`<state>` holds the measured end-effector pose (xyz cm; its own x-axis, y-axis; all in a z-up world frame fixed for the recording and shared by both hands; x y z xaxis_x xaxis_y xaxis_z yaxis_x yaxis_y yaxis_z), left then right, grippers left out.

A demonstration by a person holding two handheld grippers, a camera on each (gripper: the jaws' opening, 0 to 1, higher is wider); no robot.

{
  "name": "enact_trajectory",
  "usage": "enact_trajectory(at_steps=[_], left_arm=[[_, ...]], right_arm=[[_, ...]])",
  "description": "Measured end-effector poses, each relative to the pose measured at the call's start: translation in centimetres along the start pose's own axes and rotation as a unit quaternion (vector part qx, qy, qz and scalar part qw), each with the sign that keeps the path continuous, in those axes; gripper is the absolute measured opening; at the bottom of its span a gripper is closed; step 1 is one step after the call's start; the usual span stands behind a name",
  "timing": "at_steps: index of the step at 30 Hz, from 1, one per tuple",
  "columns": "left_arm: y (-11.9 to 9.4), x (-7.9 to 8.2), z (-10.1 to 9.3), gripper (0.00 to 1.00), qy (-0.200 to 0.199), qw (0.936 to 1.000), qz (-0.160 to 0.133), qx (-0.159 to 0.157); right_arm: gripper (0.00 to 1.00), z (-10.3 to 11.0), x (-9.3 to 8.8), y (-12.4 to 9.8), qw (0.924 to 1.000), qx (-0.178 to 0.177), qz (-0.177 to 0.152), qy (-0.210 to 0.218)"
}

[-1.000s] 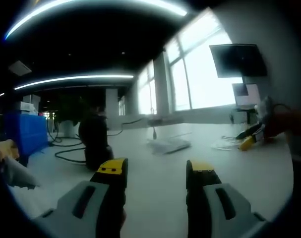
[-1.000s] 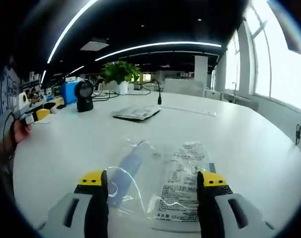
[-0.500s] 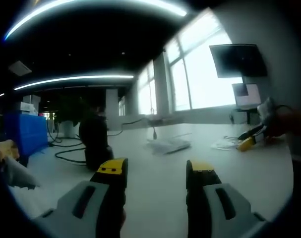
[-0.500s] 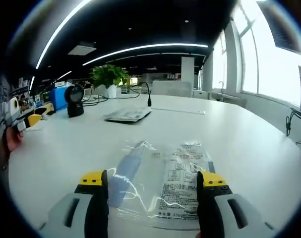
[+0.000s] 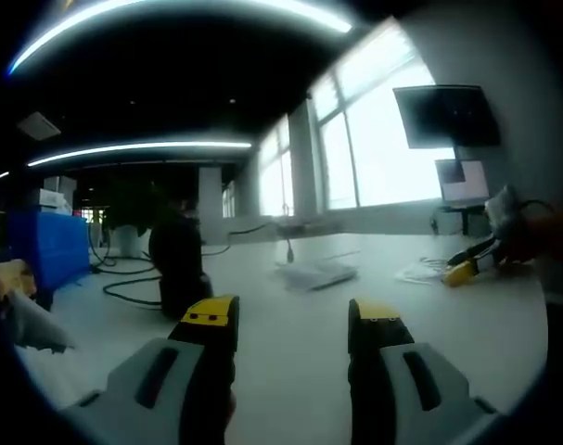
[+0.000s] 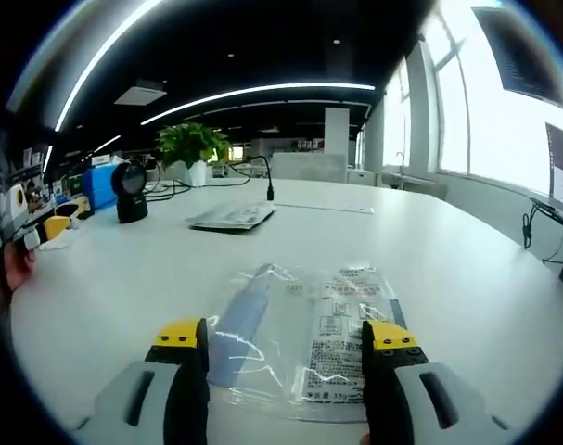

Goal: Clip sheet goods on table flip sheet goods clip sheet goods scan sheet goods put sheet goods back to table

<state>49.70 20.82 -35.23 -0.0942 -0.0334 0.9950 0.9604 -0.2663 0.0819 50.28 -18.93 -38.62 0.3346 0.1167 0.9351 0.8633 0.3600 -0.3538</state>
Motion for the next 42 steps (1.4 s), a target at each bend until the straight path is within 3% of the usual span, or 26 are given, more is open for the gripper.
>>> enact_trajectory(at_steps=[2,6,12,14,21,23,28,30,37,42], left_arm=[[0.0,0.0,0.0,0.39,0.0,1.0,0.0,0.0],[0.0,0.0,0.0,0.39,0.001,1.0,0.001,0.001],[0.0,0.0,0.0,0.39,0.002,1.0,0.0,0.001],[0.0,0.0,0.1,0.39,0.002,1.0,0.0,0.001],[0.0,0.0,0.1,0.39,0.002,1.0,0.0,0.001],[0.0,0.0,0.1,0.39,0.002,1.0,0.0,0.001],[0.0,0.0,0.0,0.39,0.003,1.0,0.001,0.001],[0.1,0.0,0.0,0.39,0.003,1.0,0.001,0.001],[0.1,0.0,0.0,0.39,0.003,1.0,0.002,0.001],[0.1,0.0,0.0,0.39,0.003,1.0,0.001,0.001]], right_arm=[[0.62,0.0,0.1,-0.1,1.0,0.004,-0.003,-0.002],[0.57,0.2,1.8,-0.6,0.997,0.033,-0.063,0.029],[0.56,-0.4,4.0,-1.4,0.995,0.037,-0.092,-0.007],[0.49,-1.0,4.8,-1.9,0.9929,0.023,-0.112,-0.031],[0.19,-2.7,5.4,-2.8,0.989,-0.045,-0.131,-0.052],[0.13,-3.1,5.4,-2.8,0.988,-0.051,-0.134,-0.057],[0.01,-4.0,5.6,-2.9,0.9873,-0.052,-0.149,-0.019],[0.01,-4.4,5.7,-2.8,0.9877,-0.052,-0.147,-0.018],[0.23,-4.8,6.6,-2.1,0.9899,-0.016,-0.132,-0.05],[0.32,-5.2,6.8,-1.6,0.9915,0.003,-0.112,-0.066]])
Point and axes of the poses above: the point that each gripper's makers call its tool centre point, and the gripper's own axes: y roughly forward along the fingers, z roughly to its left, x roughly out of its top, the point moved 9 cm from there along -y, roughly backward along the fingers, and after that the axes turned 10 degrees about x, right-handed, at the moved point
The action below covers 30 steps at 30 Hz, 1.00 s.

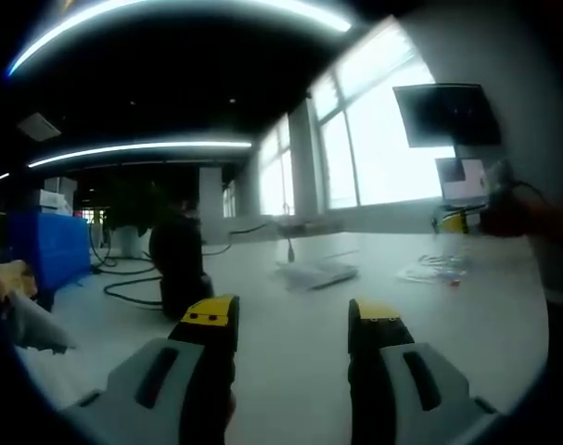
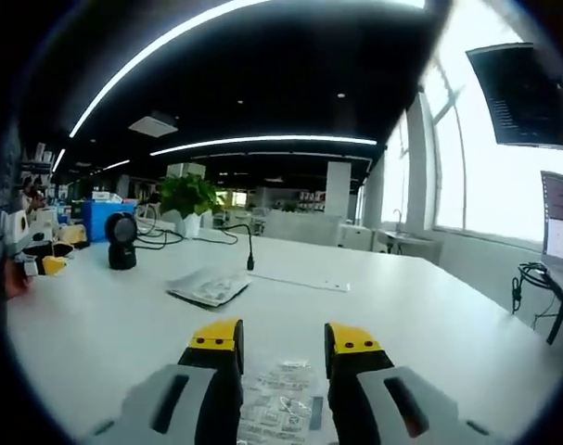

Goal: Clip sheet goods on table flip sheet goods clip sheet goods scan sheet goods put sheet goods back to table

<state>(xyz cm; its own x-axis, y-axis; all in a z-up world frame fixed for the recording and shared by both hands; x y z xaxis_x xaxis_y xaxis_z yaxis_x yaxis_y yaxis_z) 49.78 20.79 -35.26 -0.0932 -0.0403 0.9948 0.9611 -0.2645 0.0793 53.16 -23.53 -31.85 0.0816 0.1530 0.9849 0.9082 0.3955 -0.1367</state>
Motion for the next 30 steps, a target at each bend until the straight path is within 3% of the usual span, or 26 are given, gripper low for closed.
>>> enact_trajectory(at_steps=[6,12,24,28,30], left_arm=[[0.0,0.0,0.0,0.39,-0.002,1.0,-0.001,0.0],[0.0,0.0,0.0,0.39,-0.002,1.0,-0.001,-0.001],[-0.1,0.0,0.0,0.39,-0.002,1.0,-0.001,-0.001],[0.0,0.0,0.0,0.39,-0.002,1.0,-0.001,-0.001],[0.0,0.0,-0.1,0.39,-0.002,1.0,0.0,-0.002]], right_arm=[[0.33,-0.4,-0.4,0.7,0.9985,0.034,0.033,-0.027],[0.44,-1.8,-0.9,1.1,0.996,0.059,0.056,-0.038],[0.4,-3.8,-1.1,1.9,0.9953,0.08,0.053,-0.014],[0.4,-4.6,-1.9,2.6,0.9922,0.094,0.08,-0.015],[0.38,-5.1,-2.6,2.8,0.9887,0.095,0.113,-0.024]])
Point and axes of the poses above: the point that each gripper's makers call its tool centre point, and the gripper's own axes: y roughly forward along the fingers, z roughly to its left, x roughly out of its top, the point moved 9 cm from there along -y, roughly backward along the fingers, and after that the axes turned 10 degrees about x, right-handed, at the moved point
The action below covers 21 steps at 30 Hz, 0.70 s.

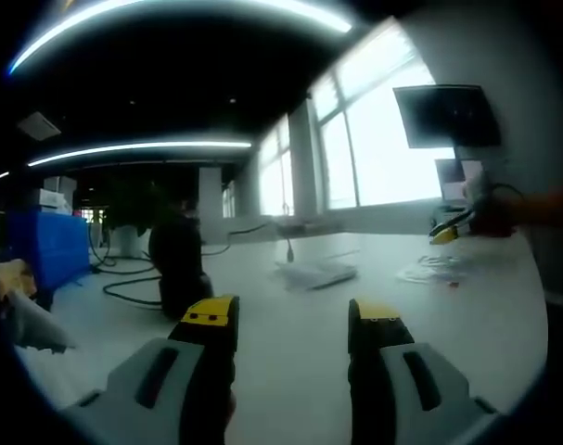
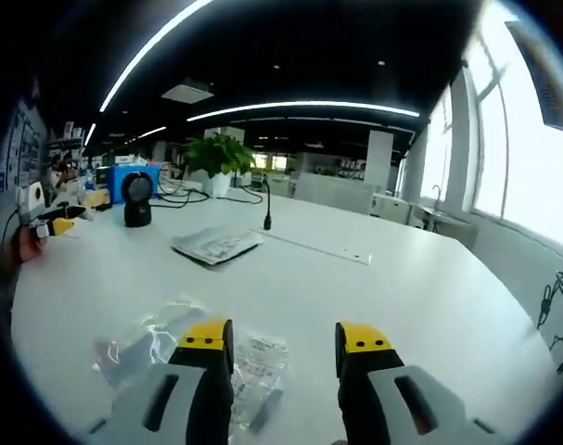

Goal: Clip sheet goods on table flip sheet goods clip sheet goods scan sheet goods put sheet goods back to table

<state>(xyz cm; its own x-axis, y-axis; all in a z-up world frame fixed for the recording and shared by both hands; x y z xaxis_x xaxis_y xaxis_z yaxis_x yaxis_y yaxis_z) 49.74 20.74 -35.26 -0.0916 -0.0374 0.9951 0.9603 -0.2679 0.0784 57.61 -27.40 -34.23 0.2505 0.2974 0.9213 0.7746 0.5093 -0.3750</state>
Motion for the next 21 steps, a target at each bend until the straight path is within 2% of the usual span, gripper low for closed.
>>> enact_trajectory(at_steps=[7,16,21], left_arm=[[0.0,0.0,0.0,0.39,0.003,1.0,0.002,0.002],[0.0,0.0,-0.1,0.39,0.002,1.0,0.001,-0.001],[0.0,0.0,-0.1,0.39,0.002,1.0,0.0,-0.002]], right_arm=[[0.36,-0.7,-0.1,1.2,0.9993,0.032,0.018,0.011],[0.32,-2.2,-1.0,2.0,0.9987,0.02,0.043,0.018],[0.32,-2.6,-1.5,2.5,0.9976,0.018,0.067,0.003]])
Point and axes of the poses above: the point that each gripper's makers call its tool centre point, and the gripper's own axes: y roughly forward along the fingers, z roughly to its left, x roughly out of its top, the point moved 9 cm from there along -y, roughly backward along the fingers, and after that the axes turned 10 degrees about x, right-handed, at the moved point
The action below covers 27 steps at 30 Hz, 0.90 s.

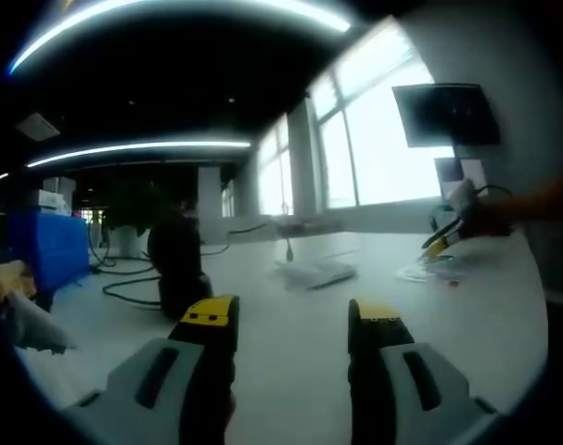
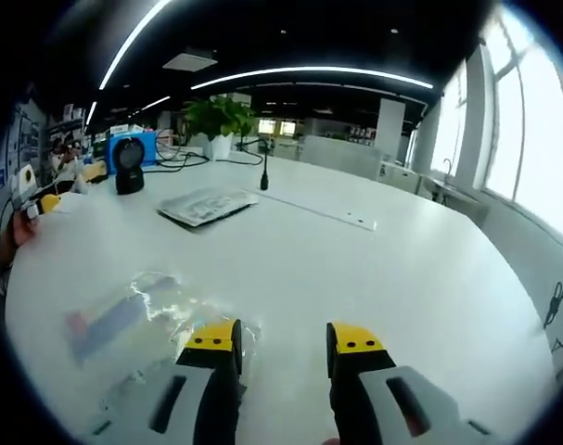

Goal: Clip sheet goods on table flip sheet goods clip sheet goods scan sheet goods put sheet goods back to table

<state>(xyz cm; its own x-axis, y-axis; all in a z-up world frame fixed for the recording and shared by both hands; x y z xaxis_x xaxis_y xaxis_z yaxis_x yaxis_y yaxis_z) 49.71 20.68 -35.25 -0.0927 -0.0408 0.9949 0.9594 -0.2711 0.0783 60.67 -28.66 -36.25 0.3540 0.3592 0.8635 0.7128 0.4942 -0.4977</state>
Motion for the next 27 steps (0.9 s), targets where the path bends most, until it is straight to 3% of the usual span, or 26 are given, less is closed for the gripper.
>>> enact_trajectory(at_steps=[7,17,27], left_arm=[[0.0,0.0,0.0,0.39,0.0,1.0,0.0,0.0],[0.0,0.0,0.0,0.39,0.001,1.0,0.0,0.0],[0.0,0.1,0.0,0.39,-0.002,1.0,-0.002,-0.001]], right_arm=[[0.3,0.2,-0.4,0.5,0.9999,0.009,0.009,0.01],[0.12,1.3,-0.3,0.9,0.9987,0.034,0.026,0.027],[0.06,0.7,-0.7,1.0,0.9961,0.045,0.013,0.075]])
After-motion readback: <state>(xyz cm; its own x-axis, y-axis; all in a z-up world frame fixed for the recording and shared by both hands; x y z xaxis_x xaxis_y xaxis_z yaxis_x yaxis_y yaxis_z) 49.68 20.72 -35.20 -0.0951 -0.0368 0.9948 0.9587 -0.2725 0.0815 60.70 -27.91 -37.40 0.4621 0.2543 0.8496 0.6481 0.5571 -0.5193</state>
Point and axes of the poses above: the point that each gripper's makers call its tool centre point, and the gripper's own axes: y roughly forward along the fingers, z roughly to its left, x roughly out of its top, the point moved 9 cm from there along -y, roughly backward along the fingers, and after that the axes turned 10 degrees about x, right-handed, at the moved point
